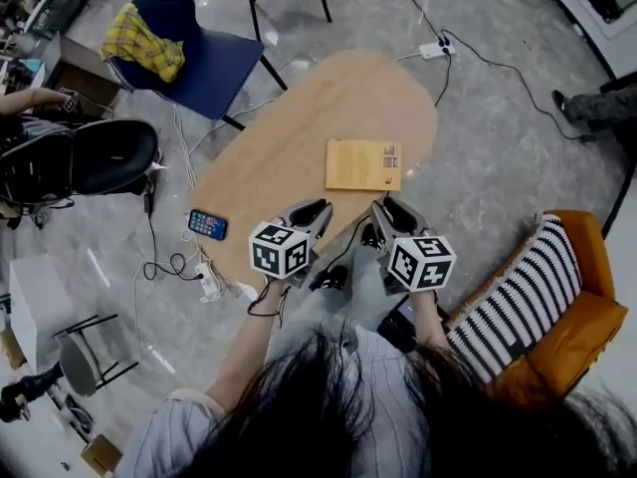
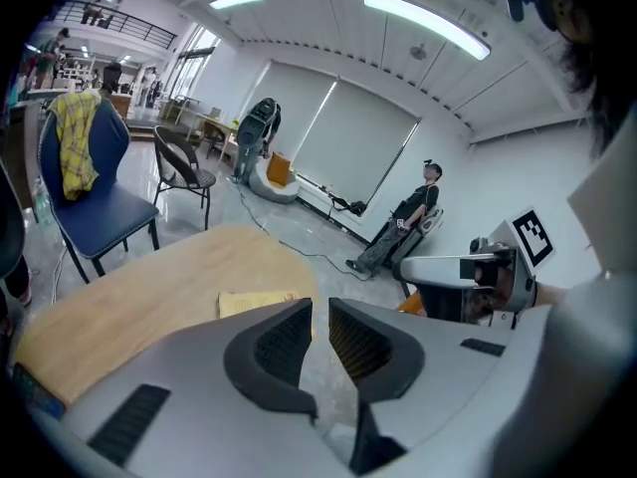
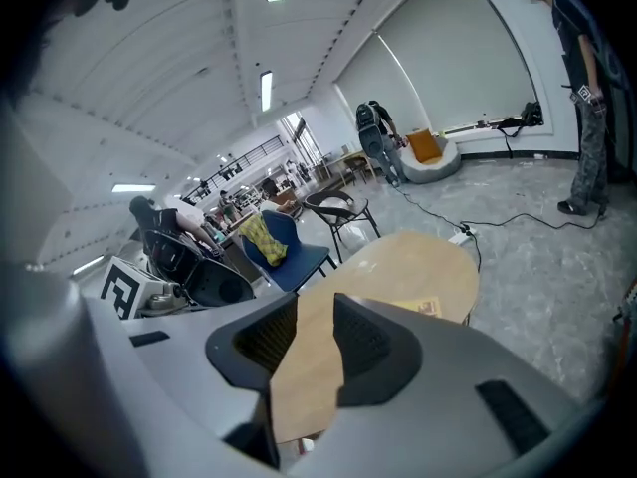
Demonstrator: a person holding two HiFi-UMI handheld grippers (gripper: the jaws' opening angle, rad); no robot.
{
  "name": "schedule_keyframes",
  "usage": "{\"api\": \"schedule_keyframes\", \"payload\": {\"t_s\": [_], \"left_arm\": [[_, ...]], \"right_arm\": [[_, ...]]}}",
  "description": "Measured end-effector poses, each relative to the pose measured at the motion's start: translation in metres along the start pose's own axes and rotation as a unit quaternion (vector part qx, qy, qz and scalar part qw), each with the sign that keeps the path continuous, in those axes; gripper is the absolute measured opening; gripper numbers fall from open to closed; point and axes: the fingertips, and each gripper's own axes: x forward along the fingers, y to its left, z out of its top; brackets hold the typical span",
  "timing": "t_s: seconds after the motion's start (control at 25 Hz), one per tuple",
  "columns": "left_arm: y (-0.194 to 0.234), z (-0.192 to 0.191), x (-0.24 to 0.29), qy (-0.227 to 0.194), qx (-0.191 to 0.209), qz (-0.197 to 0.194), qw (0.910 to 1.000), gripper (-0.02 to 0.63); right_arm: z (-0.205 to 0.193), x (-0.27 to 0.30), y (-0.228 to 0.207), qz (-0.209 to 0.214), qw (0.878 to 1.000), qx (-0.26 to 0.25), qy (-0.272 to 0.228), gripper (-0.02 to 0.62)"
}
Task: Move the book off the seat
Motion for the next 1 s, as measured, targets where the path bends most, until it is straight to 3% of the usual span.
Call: {"api": "schedule_keyframes", "payload": {"t_s": [0.28, 0.6, 1.0], "left_arm": [[-0.025, 0.015, -0.064, -0.03, 0.032, -0.021, 0.9988, 0.061], [-0.055, 0.017, -0.107, -0.064, 0.028, -0.07, 0.9951, 0.057], [-0.084, -0.02, -0.137, -0.042, 0.036, -0.124, 0.9908, 0.057]], "right_arm": [[0.013, -0.026, 0.058, 0.012, 0.999, -0.023, -0.03, 0.097], [0.007, -0.062, 0.1, -0.005, 0.997, -0.037, -0.071, 0.074], [-0.037, -0.113, 0.115, -0.051, 0.995, -0.042, -0.077, 0.064]]}}
